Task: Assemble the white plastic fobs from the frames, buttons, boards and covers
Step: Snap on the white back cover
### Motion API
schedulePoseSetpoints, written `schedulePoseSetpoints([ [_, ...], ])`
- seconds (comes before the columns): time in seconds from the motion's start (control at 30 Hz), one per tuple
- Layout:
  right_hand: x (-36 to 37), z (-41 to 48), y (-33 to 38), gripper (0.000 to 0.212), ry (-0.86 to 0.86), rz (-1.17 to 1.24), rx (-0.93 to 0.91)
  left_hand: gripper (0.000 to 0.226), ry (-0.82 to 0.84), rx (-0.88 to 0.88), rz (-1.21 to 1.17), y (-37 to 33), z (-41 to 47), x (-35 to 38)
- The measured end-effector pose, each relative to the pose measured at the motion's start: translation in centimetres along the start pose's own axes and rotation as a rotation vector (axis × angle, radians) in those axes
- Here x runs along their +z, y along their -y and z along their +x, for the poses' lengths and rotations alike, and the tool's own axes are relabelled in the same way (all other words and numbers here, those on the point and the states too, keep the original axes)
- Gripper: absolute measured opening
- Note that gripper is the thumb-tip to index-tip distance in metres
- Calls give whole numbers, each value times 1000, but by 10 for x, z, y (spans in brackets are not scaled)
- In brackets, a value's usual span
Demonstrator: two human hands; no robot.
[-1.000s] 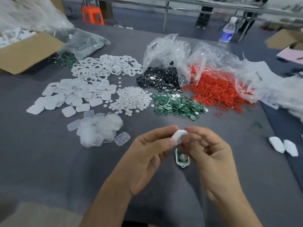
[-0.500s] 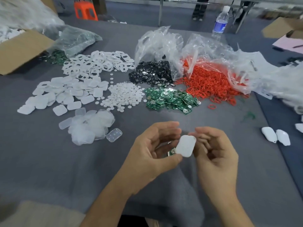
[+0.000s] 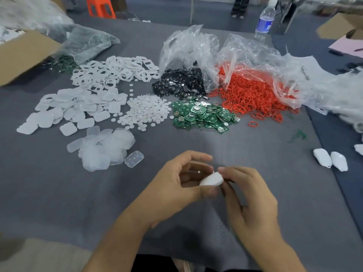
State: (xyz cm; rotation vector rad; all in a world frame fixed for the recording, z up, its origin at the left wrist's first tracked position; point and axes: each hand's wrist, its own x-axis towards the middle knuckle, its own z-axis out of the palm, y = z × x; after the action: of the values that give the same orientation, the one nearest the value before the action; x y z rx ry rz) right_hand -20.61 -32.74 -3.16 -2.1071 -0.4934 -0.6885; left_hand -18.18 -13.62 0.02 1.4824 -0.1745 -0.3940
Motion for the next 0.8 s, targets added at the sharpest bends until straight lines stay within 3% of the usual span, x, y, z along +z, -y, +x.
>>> schedulePoseSetpoints([
  [0.2, -21, -8, 3, 24, 257, 18, -51, 60, 137, -93, -26, 19, -7, -14],
  [0.3, -26, -16, 3, 21, 305, -19, -81, 63, 197, -128, -35, 27, -12, -15],
  [0.43, -25, -30, -5, 17, 250, -148, -62, 57, 6, -64, 198, 36, -16, -2],
  [0.57, -18, -48, -16, 15, 358, -211, -64, 47, -206, 33, 485, 46, -23, 4],
  [0.8, -19, -35, -24, 12, 580, -138, -62, 44, -263, 161, 684, 52, -9, -8],
])
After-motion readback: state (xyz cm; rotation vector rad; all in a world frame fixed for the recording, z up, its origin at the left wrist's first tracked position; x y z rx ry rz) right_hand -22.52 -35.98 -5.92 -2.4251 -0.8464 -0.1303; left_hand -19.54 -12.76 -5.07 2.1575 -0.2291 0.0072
